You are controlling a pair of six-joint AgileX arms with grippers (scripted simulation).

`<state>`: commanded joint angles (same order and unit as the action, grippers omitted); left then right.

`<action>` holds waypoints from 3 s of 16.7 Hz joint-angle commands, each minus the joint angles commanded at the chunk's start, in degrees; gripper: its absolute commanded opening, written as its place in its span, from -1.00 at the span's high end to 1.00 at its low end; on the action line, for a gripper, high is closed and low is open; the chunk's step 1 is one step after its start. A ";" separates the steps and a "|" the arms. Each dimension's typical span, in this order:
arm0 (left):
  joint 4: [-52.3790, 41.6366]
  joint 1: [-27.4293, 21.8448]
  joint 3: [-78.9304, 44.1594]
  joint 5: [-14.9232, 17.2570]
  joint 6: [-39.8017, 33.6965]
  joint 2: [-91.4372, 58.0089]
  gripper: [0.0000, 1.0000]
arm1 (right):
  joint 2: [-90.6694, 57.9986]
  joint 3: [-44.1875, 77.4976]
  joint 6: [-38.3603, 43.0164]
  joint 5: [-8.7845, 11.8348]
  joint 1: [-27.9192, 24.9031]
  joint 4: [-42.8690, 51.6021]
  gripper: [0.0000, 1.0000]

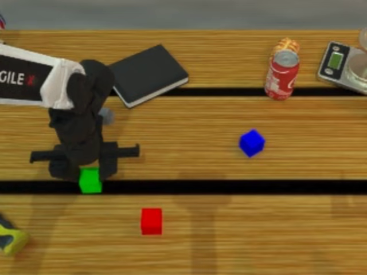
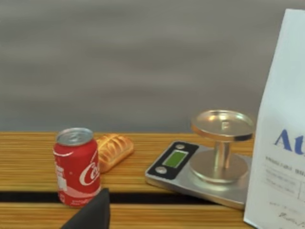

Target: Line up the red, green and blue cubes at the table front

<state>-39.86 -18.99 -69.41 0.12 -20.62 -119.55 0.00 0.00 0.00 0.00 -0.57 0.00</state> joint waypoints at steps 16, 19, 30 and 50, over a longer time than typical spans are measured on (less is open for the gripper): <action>-15.15 1.14 -7.83 -0.46 0.16 8.38 1.00 | 0.00 0.00 0.00 0.00 0.00 0.00 -1.00; -15.04 0.84 -7.72 -0.48 0.25 8.19 1.00 | 0.00 0.00 0.00 0.00 0.00 0.00 -1.00; -22.13 -23.90 -20.17 -0.83 -22.23 2.06 1.00 | 0.00 0.00 0.00 0.00 0.00 0.00 -1.00; -9.33 -29.18 -13.53 -0.88 -27.31 -3.47 1.00 | 0.00 0.00 0.00 0.00 0.00 0.00 -1.00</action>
<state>-49.19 -48.17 -82.94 -0.76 -47.93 -123.02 0.00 0.00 0.00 0.00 -0.57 0.00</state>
